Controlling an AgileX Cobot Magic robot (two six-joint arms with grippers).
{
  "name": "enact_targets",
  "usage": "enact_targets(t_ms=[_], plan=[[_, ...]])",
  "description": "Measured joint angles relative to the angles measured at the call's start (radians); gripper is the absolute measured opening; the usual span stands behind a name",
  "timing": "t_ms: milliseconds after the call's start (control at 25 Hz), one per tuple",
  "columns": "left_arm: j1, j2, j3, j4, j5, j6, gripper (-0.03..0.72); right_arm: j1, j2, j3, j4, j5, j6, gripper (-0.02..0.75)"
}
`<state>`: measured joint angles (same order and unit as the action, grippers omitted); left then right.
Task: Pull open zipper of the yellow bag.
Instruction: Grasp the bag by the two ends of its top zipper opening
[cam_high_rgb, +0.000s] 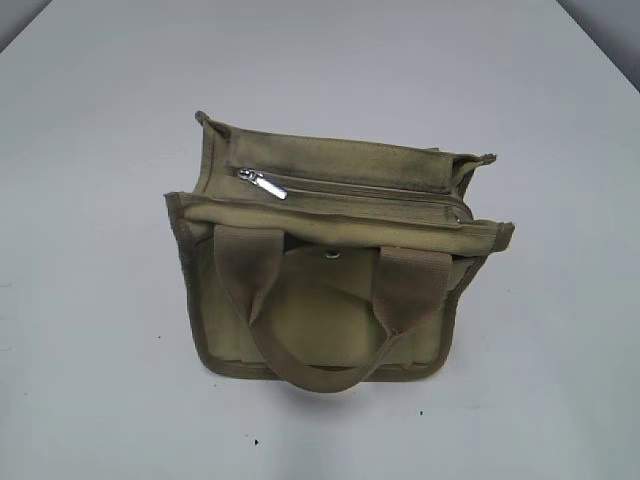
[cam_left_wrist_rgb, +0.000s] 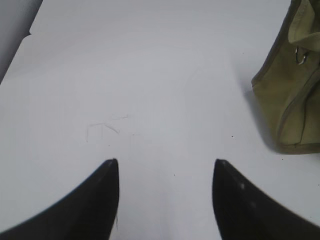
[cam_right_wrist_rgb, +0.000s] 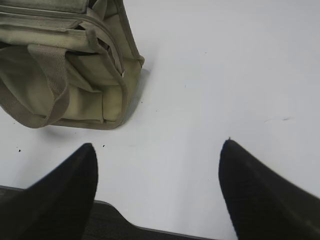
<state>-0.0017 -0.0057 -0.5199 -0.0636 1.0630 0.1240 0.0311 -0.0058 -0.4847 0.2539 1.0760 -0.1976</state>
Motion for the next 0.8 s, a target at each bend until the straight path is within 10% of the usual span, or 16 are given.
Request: enact_targets(t_ms=[800], plan=[[0.000,0.000,0.000,0.000,0.000,0.000,0.454,0.000,0.000,0.000,0.000,0.000,0.000,0.583]])
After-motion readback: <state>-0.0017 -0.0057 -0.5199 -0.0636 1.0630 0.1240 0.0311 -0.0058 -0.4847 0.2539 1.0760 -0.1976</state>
